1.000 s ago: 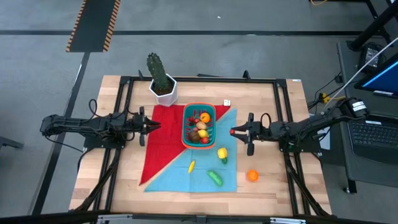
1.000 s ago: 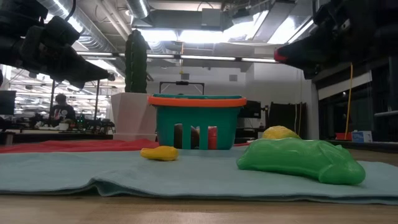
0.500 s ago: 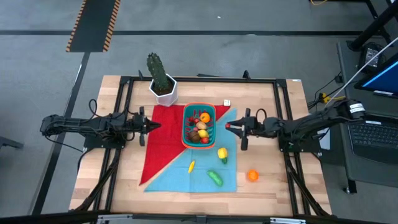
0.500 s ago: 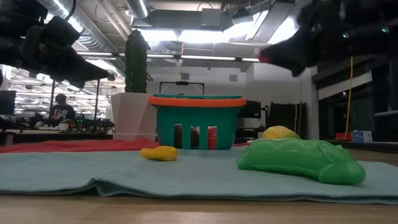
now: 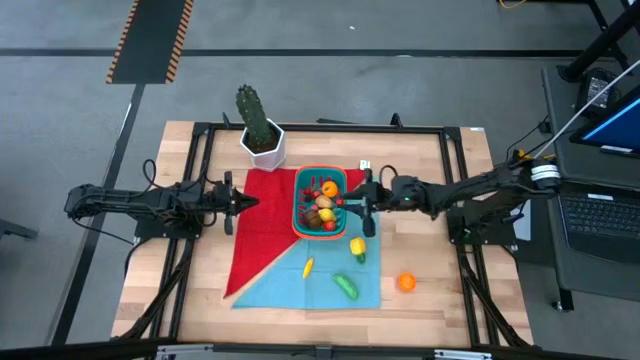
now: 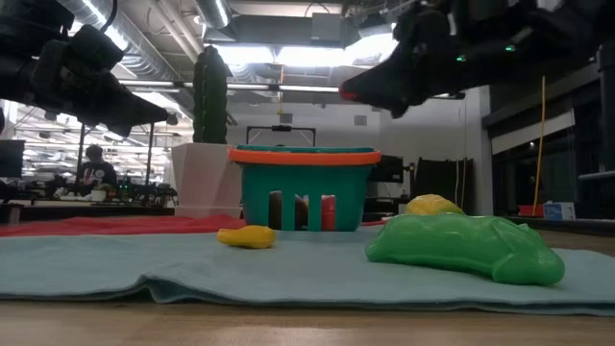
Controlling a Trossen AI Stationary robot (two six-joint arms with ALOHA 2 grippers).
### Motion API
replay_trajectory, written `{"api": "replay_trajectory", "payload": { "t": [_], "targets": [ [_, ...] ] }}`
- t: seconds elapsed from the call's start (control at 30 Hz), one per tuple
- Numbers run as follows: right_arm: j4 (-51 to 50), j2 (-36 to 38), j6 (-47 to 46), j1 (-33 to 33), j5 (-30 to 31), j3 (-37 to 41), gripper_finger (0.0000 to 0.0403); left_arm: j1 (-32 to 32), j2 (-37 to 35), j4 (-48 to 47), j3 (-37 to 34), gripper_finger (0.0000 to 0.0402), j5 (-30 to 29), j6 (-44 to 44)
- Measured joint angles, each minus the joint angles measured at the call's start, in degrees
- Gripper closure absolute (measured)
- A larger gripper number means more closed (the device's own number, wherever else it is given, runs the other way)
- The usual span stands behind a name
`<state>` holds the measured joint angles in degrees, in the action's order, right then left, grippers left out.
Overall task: Pick and placing Produce into tupperware
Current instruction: Put the cherry into the basket
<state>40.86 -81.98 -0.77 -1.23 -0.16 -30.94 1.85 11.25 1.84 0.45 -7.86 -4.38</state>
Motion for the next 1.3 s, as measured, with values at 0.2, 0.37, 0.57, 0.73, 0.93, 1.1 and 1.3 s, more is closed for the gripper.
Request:
{"api": "replay_trajectory", "payload": {
  "t": [0.2, 0.37, 0.57, 0.73, 0.93, 1.1, 1.3],
  "targets": [
    [-0.1, -5.8, 2.6, -1.0, -5.6, -5.8, 0.0303, 0.0, 0.0, 0.1, 0.0, 0.0360, 0.0, 0.0],
    [-1.5, -8.0, 2.8, -2.0, -9.4, -9.3, 0.0303, 0.0, 0.0, 0.2, 0.0, 0.0350, 0.0, 0.0],
    [-12.8, -8.1, 5.4, -2.4, -10.5, -14.7, 0.0303, 0.0, 0.0, 0.3, 0.0, 0.0339, 0.1, 0.0],
    [-22.3, -8.1, 7.6, -2.4, -10.5, -19.3, 0.0303, 0.0, 0.0, 0.3, 0.0, 0.0331, 0.1, -0.4],
    [-41.0, -8.1, 9.8, -2.4, -10.5, -25.9, 0.0303, 0.0, 0.0, 0.1, 0.0, 0.0322, 0.1, -1.5],
    [-49.9, -8.1, 11.9, -2.4, -10.5, -31.0, 0.0303, 0.0, 0.0, 0.1, 0.0, 0.0320, 0.1, -1.6],
    [-54.1, -8.1, 13.3, -2.4, -10.4, -34.7, 0.0303, 0.0, 0.0, 0.0, 0.0, 0.0331, 0.1, -1.7]
  ]
}}
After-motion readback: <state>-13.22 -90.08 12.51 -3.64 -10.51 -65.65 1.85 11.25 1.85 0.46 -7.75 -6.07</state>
